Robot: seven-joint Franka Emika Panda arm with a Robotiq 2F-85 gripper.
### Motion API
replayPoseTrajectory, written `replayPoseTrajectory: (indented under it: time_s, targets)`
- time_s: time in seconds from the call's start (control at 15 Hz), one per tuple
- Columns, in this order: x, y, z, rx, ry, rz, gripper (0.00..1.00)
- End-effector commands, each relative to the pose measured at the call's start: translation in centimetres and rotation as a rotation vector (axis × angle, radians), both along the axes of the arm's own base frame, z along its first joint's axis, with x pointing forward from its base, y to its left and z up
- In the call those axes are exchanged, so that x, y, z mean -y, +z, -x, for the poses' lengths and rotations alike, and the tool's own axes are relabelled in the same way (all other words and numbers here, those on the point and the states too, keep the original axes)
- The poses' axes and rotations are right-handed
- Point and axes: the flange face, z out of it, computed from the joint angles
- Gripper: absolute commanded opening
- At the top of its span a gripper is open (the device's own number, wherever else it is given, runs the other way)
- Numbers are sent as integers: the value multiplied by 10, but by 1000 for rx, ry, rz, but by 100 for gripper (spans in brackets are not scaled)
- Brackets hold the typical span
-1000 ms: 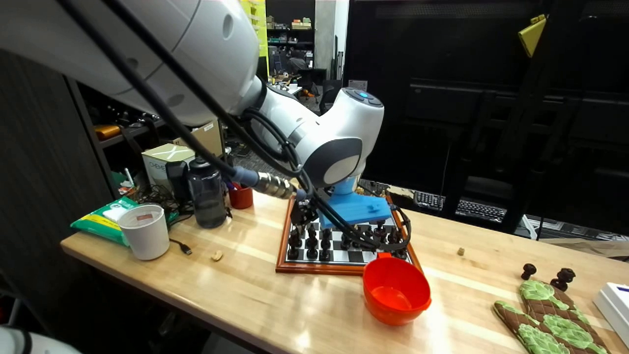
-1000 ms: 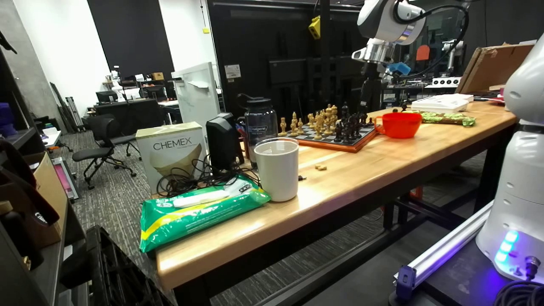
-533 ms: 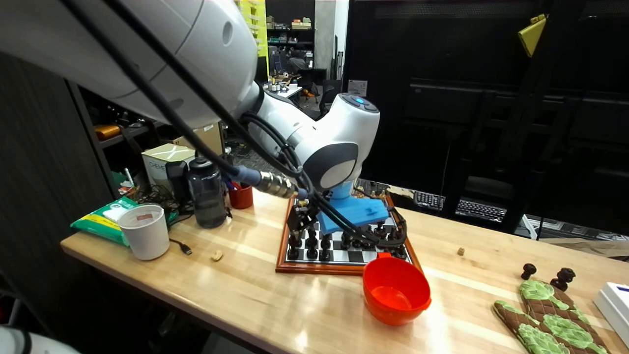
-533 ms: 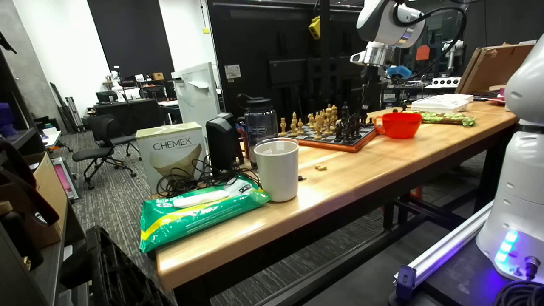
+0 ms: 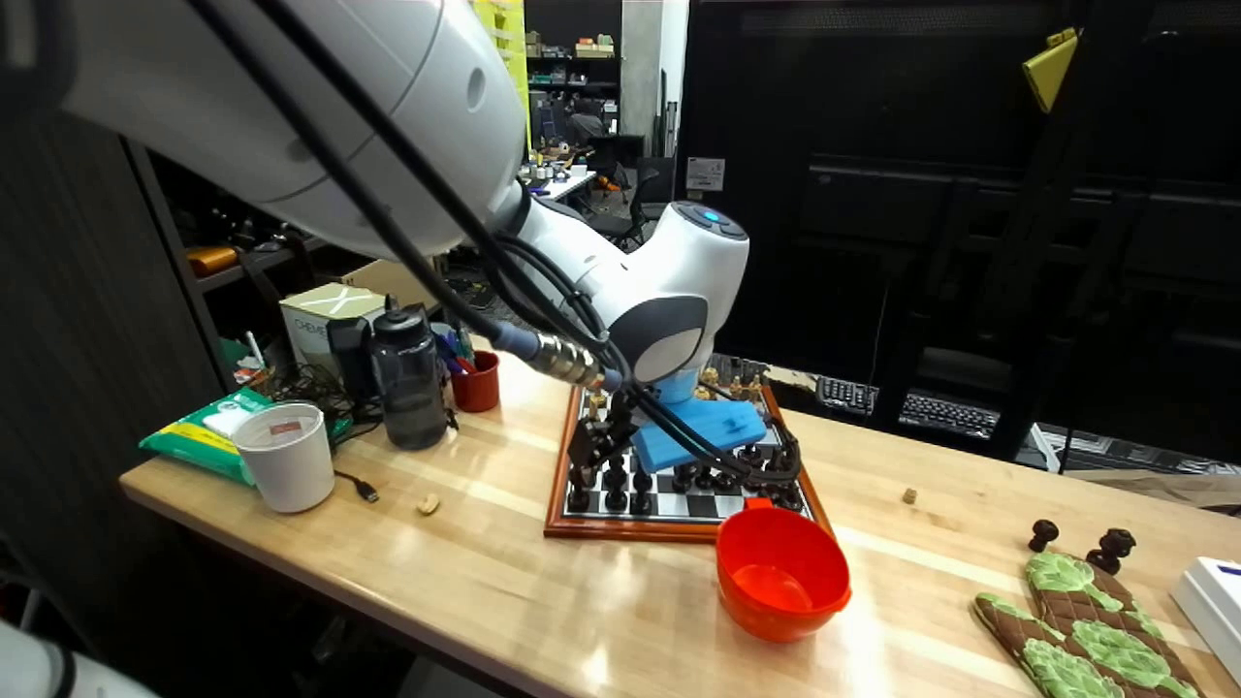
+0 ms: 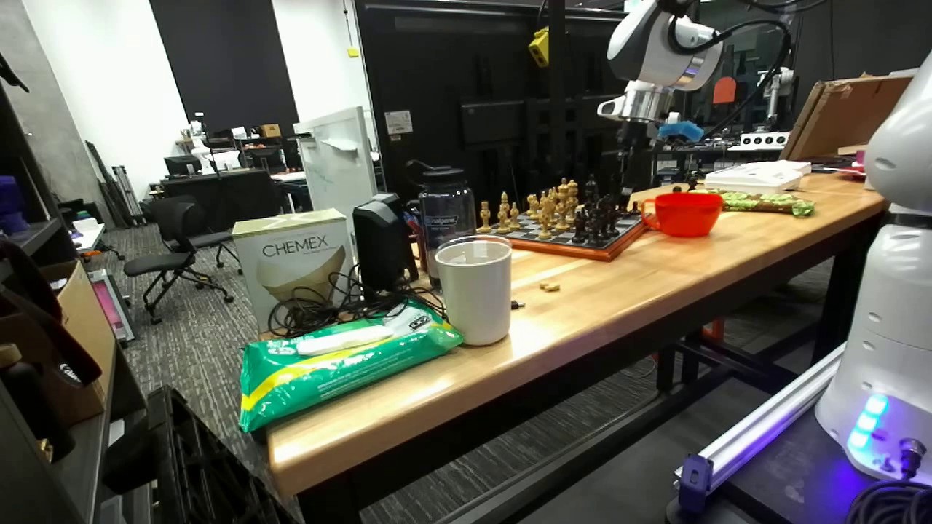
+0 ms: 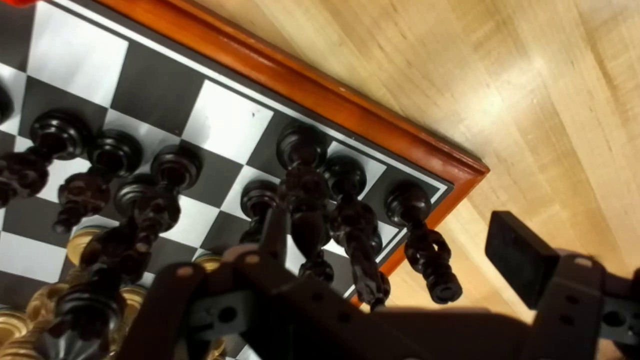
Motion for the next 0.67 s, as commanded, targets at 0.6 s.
replayPoseTrajectory:
  time_s: [0.6]
  targets:
    - [8, -5, -23, 31, 57, -12, 100]
